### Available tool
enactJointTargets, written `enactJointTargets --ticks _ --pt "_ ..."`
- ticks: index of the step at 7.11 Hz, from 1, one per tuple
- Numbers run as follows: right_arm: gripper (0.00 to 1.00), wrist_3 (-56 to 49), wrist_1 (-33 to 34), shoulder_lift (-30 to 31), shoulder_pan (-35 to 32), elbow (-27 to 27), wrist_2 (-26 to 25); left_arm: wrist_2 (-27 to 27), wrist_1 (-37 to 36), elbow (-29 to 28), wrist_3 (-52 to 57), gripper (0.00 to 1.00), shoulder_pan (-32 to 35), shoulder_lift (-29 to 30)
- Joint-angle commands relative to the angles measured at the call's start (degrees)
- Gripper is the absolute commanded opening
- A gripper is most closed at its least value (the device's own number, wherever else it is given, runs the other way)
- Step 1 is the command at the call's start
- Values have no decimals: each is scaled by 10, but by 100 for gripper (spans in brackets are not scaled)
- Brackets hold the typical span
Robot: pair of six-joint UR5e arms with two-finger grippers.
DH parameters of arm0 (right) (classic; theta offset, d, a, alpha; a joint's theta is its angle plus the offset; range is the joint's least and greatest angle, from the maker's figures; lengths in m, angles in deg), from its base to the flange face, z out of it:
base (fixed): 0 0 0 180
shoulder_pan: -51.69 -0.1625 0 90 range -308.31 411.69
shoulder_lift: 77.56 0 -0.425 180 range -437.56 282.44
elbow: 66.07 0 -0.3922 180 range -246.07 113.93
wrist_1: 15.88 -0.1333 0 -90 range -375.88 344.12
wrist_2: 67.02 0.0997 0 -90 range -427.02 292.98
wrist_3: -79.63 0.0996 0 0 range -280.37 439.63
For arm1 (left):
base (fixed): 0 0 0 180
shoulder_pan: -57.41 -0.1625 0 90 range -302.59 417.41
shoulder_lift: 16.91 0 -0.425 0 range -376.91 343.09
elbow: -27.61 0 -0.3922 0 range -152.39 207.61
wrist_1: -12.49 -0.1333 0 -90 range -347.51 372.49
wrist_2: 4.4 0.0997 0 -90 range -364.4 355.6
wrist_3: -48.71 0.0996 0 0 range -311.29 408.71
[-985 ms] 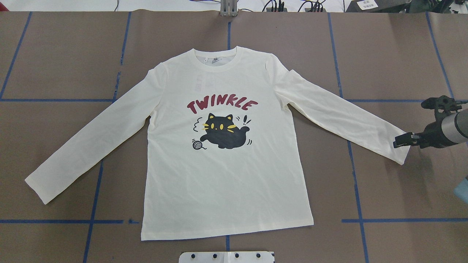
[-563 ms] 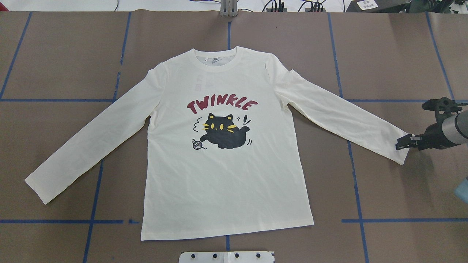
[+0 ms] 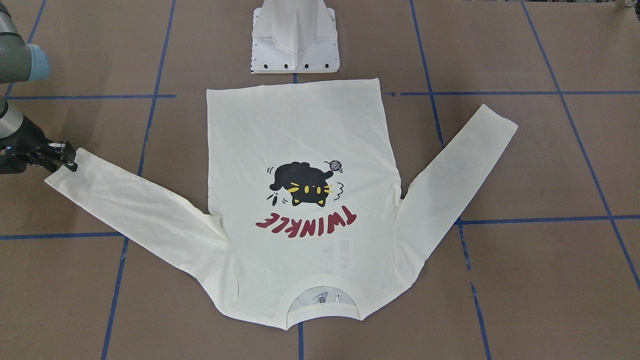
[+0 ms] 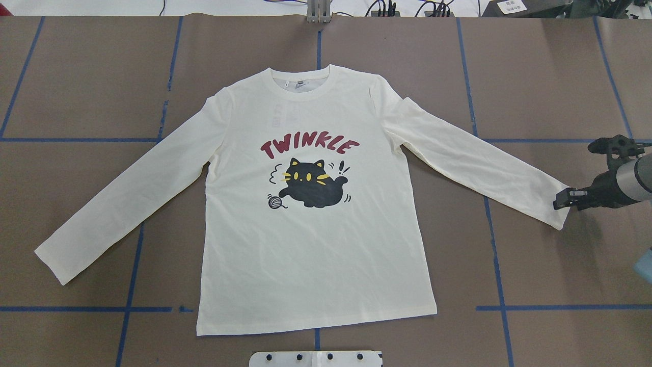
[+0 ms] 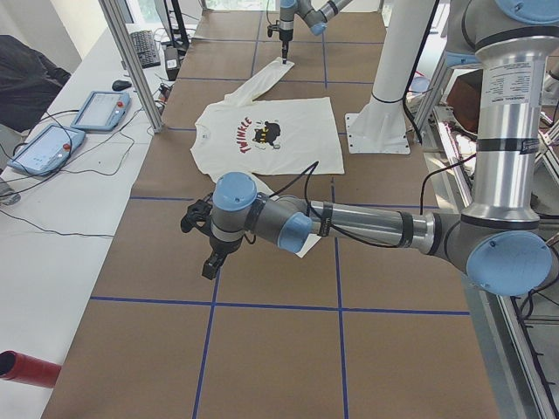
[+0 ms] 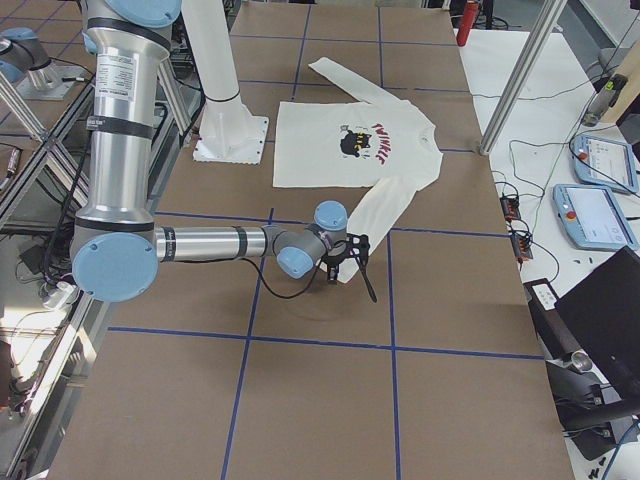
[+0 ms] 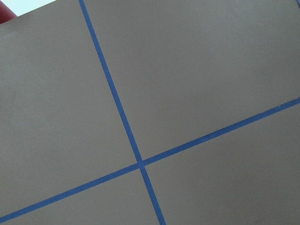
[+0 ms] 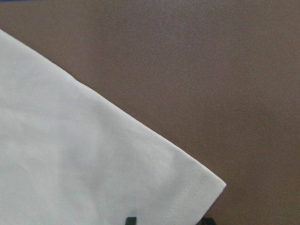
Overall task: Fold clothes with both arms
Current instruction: 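Lower the right gripper to the sleeve cuff nearest it and grasp it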
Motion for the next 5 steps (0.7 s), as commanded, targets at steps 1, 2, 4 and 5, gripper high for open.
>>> enactJointTargets --ticks 1,2,4,5 --pt "5 0 3 -1 0 6 1 0 1 0 -1 100 0 0" --pt "0 0 3 -2 0 7 2 0 1 0 -1 100 0 0" --pt "0 0 3 -8 -1 32 16 -1 1 1 -2 100 -1 0" --pt "0 0 4 -19 0 46 14 -1 0 1 -2 100 -1 0"
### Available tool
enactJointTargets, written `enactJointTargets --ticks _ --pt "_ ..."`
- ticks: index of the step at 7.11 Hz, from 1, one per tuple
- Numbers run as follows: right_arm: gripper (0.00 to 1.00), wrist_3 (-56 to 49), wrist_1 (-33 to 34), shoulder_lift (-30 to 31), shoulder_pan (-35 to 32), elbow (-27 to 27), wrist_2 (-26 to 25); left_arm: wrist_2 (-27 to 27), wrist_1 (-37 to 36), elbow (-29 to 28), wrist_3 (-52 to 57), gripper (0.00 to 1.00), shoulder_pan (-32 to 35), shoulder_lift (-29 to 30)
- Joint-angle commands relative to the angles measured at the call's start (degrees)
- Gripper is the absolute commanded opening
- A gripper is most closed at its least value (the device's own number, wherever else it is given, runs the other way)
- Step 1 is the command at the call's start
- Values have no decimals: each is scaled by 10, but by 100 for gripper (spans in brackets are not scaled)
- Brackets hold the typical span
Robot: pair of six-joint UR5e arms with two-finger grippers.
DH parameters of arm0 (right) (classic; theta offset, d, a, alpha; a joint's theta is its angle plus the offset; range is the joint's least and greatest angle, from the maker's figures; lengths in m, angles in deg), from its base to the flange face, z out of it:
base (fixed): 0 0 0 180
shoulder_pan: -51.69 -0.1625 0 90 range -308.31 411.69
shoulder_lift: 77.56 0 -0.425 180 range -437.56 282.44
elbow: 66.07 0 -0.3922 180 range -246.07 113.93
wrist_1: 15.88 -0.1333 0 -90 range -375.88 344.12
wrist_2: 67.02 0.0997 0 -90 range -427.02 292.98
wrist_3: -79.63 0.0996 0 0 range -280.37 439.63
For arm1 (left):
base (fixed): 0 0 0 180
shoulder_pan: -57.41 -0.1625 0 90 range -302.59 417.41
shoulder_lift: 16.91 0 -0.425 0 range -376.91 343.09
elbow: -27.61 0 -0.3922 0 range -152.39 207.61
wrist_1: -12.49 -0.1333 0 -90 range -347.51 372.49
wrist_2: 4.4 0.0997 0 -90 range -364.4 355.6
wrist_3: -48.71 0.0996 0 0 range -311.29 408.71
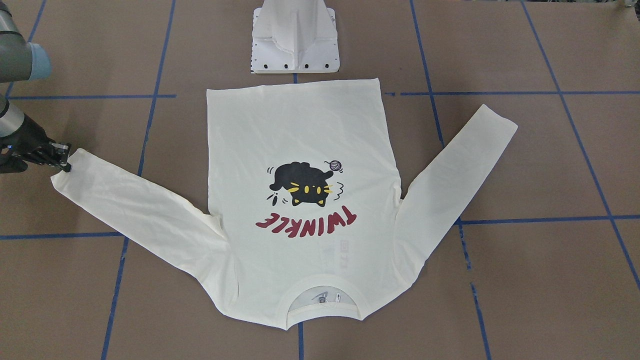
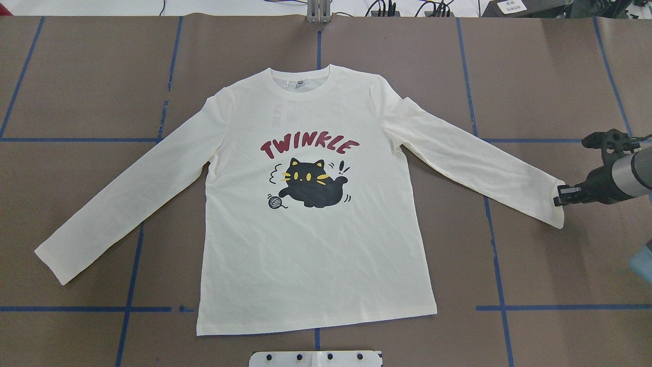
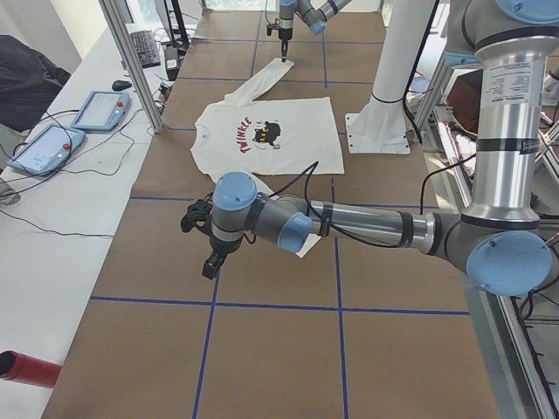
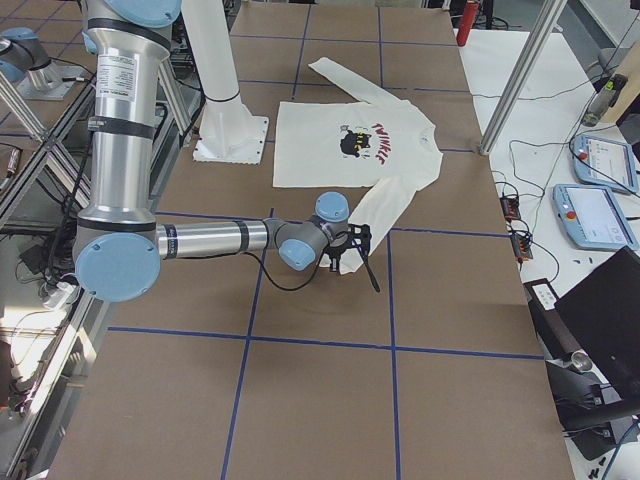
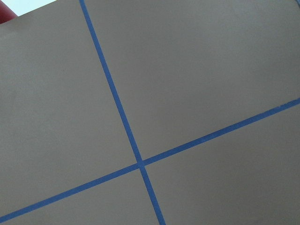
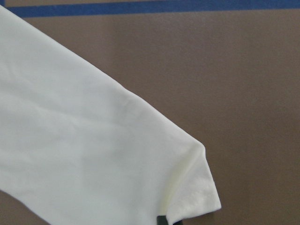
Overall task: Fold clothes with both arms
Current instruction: 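Lower the right gripper to the sleeve cuff nearest it and grasp it, then carry the sleeve with the right gripper across the shirt toward the collar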
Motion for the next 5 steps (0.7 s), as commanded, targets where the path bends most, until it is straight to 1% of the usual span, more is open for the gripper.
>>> enactJointTargets --ticks 1,2,3,4,5 --pt "0 0 14 -48 0 16 3 0 -1 0 0 100 1 0" --pt "0 24 66 -119 -3 14 5 0 -1 0 -6 100 0 0" --pt "0 80 107 -200 -2 8 5 0 -1 0 -8 100 0 1" --pt "0 105 136 -275 -2 -14 6 0 -1 0 -10 100 0 2" --pt "0 147 136 -345 1 -52 9 0 -1 0 -13 100 0 3"
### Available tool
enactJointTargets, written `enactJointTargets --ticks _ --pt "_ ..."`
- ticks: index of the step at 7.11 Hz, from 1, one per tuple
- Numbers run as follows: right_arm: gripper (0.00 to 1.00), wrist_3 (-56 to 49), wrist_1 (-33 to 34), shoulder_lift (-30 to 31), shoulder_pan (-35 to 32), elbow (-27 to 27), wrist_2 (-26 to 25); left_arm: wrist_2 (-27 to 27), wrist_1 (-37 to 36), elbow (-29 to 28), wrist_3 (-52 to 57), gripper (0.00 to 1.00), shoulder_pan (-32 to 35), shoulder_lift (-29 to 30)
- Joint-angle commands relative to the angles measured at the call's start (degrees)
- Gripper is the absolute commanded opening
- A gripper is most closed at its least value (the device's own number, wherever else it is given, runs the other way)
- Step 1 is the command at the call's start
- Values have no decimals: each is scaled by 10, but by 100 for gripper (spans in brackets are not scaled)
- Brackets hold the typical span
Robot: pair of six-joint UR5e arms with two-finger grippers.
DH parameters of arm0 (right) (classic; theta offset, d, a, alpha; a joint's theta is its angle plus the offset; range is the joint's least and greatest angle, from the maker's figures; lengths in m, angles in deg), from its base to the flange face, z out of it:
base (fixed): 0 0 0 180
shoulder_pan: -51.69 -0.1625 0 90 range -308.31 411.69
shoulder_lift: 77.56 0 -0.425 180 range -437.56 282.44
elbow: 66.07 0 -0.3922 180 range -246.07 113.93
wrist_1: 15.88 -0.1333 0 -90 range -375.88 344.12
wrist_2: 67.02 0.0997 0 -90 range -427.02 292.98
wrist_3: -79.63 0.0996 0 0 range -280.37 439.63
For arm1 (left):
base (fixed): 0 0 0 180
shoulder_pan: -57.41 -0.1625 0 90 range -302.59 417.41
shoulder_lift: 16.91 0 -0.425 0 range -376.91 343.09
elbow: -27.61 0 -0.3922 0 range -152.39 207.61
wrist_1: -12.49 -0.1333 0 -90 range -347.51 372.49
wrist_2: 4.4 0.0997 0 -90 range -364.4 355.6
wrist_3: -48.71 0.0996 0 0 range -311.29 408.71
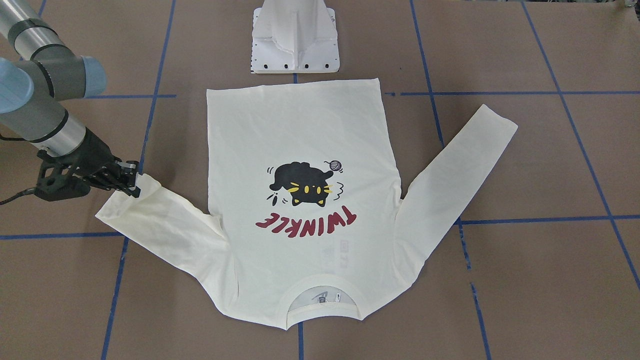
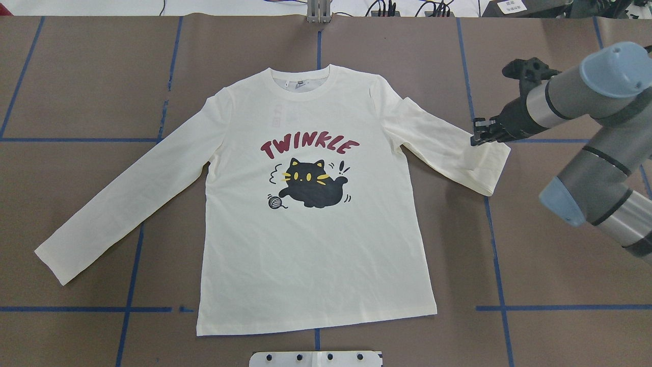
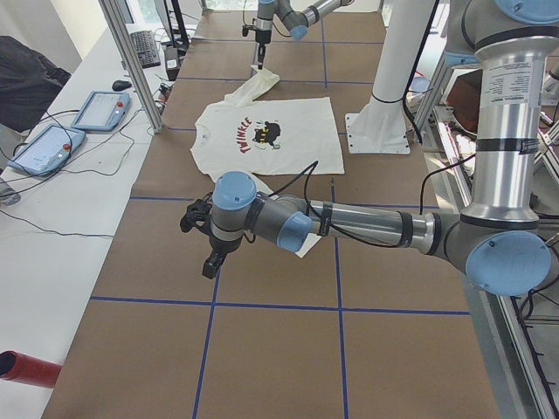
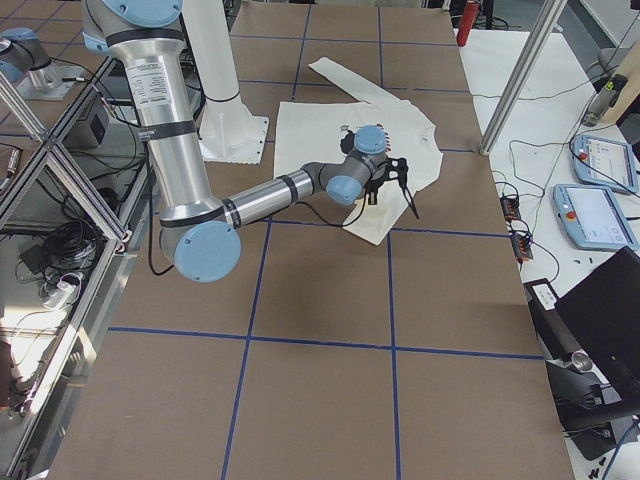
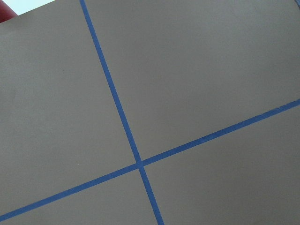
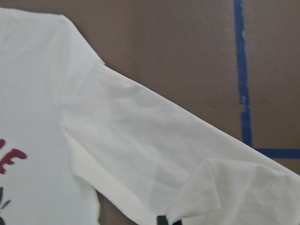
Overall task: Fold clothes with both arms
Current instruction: 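Carry the sleeve with the right gripper across the shirt toward the collar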
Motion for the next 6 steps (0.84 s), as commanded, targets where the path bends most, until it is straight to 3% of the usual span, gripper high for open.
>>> enactJointTargets --ticks 1,3,5,6 --pt "0 79 14 -172 4 -84 7 0 0 0 -5 100 0 4" --pt "0 100 -1 -296 25 -169 -5 0 0 2 -12 100 1 4" --pt "0 102 -45 -462 121 -362 -125 0 0 -4 -12 100 1 4" --pt "0 101 -52 -485 160 -397 -186 0 0 -4 -12 100 1 4"
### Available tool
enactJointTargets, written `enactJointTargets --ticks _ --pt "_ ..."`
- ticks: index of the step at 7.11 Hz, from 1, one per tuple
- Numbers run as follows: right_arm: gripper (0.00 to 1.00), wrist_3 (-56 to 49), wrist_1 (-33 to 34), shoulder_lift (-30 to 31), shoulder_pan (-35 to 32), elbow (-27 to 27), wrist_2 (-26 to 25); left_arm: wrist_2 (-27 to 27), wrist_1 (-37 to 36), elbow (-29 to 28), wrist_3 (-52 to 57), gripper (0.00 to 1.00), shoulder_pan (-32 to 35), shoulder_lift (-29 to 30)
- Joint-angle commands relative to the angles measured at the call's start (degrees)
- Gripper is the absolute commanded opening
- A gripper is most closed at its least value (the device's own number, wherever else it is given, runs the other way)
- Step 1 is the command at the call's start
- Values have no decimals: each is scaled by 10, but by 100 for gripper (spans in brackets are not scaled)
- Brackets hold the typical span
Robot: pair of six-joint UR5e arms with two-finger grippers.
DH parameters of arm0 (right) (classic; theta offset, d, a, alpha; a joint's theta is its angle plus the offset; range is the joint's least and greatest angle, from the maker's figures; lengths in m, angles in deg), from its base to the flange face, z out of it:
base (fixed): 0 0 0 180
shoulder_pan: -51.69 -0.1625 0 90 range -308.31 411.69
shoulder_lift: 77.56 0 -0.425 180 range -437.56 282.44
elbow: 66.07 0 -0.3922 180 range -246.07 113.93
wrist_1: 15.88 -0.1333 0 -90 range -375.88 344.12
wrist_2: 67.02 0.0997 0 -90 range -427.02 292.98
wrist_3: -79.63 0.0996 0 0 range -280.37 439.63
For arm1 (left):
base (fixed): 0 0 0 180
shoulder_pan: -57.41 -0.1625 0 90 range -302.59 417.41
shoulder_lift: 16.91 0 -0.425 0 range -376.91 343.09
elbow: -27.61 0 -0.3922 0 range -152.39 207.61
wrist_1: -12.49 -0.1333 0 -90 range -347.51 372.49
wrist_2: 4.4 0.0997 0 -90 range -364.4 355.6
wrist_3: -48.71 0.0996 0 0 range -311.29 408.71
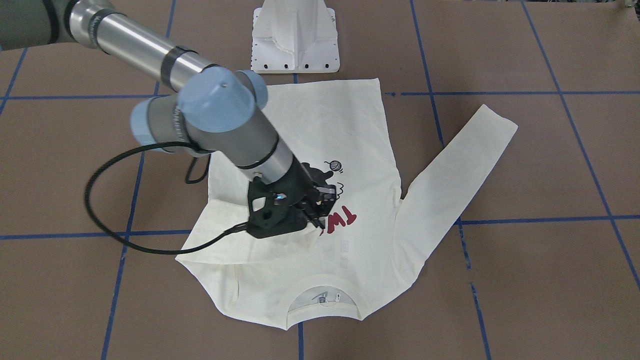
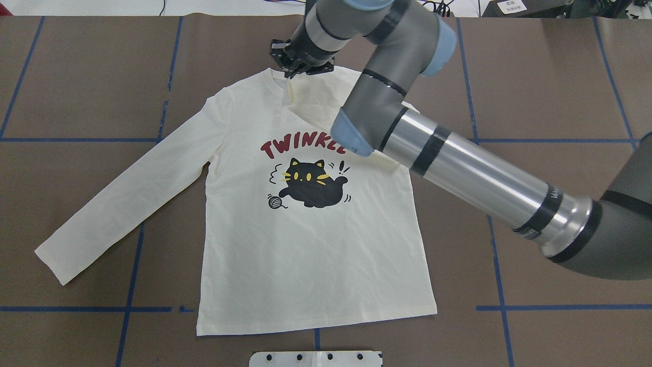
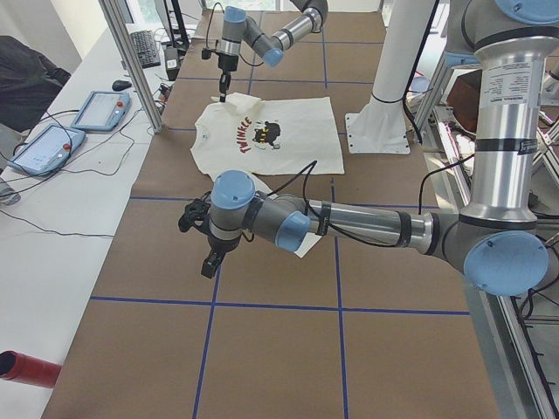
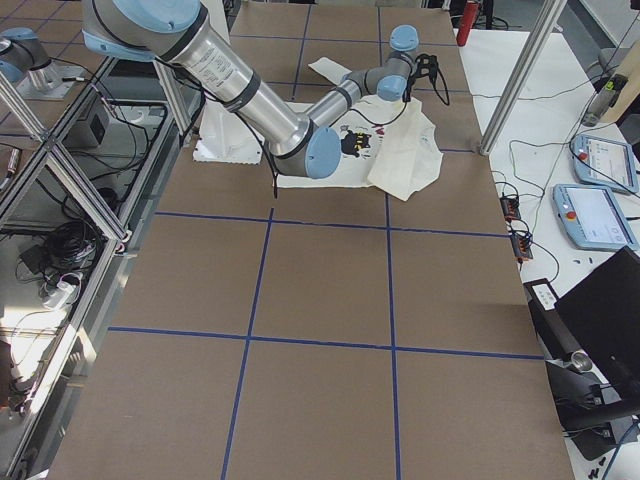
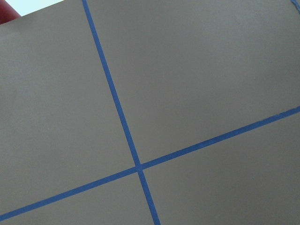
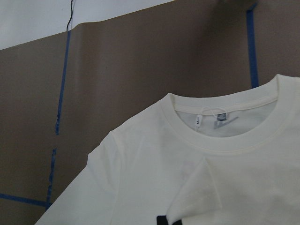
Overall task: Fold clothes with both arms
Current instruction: 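Carry the sleeve with the right gripper across the shirt toward the collar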
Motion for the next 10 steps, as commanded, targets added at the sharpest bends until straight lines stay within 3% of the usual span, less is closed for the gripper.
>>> enactJointTargets --ticks 1,4,6,7,8,10 --pt "0 0 -30 -66 73 -90 -108 0 0 -2 0 99 0 0" --pt "0 2 -164 -82 84 -150 -158 0 1 -8 1 100 -1 0" --pt "0 2 -183 -82 95 -150 -165 1 1 -9 1 100 -1 1" --pt "40 2 -216 -82 106 -151 -184 1 1 -9 1 100 -1 2" --pt "99 2 -217 -82 115 -151 -209 1 1 -12 0 100 -1 2" --pt "100 12 -212 -81 115 -151 -213 1 18 -30 -3 100 -1 9"
